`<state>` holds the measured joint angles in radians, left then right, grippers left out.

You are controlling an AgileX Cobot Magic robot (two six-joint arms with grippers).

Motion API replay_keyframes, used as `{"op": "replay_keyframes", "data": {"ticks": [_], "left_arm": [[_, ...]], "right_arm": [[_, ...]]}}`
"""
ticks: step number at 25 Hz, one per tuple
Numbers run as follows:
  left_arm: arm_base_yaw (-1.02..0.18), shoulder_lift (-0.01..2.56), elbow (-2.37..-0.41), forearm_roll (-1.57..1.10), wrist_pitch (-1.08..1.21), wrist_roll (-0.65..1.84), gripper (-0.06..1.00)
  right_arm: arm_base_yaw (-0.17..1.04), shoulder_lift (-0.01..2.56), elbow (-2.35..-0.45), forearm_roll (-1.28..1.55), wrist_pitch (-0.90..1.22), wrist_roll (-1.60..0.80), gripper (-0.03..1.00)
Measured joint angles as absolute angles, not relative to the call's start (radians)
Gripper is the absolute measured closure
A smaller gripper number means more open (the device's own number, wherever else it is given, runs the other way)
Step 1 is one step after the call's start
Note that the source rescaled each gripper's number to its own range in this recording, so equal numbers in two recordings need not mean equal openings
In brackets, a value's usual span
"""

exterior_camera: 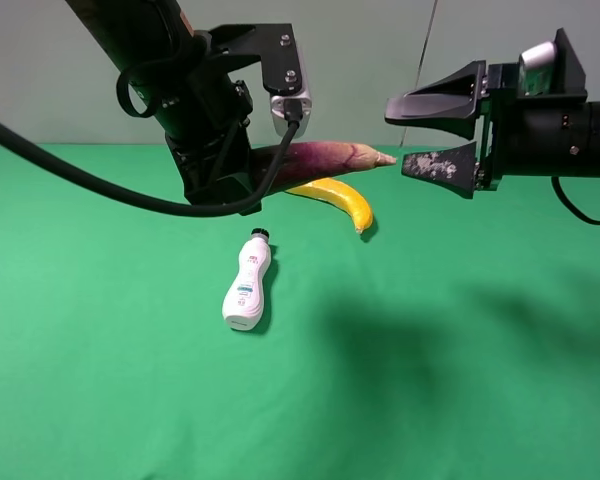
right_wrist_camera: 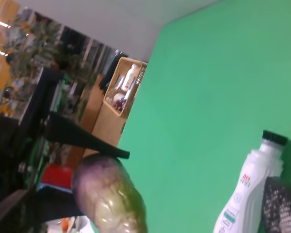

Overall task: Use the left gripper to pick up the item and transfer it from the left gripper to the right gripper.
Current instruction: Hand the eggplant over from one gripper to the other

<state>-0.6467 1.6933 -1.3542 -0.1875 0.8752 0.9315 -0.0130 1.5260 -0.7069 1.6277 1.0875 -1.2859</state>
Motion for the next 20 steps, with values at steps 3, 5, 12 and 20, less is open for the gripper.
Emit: {"op": "replay_keyframes", "data": {"ticks": [3,5,12,20], "left_arm": [[-0.647,1.693,-1.354,-0.188,0.874,0.932,0.94],[-0.647,1.693,-1.354,-0.188,0.87,0.932,0.94],[-0.647,1.693,-1.354,-0.188,0.867,0.932,0.94],[-0.647,1.693,-1.354,-0.188,0.86,0.932,0.94]], "right_arm": [[-0.013,1.544,-0.72,1.628,1.101,-1.292,-0.03],[0.002,1.553,-0.743,1.623,1.111,-1.291,-0.03],[0.12,1.61,-0.846,1.56,1.104,-1.255,-0.03],[0.135,1.649,-0.87,1.549,1.155,-1.253,-0.03]]}}
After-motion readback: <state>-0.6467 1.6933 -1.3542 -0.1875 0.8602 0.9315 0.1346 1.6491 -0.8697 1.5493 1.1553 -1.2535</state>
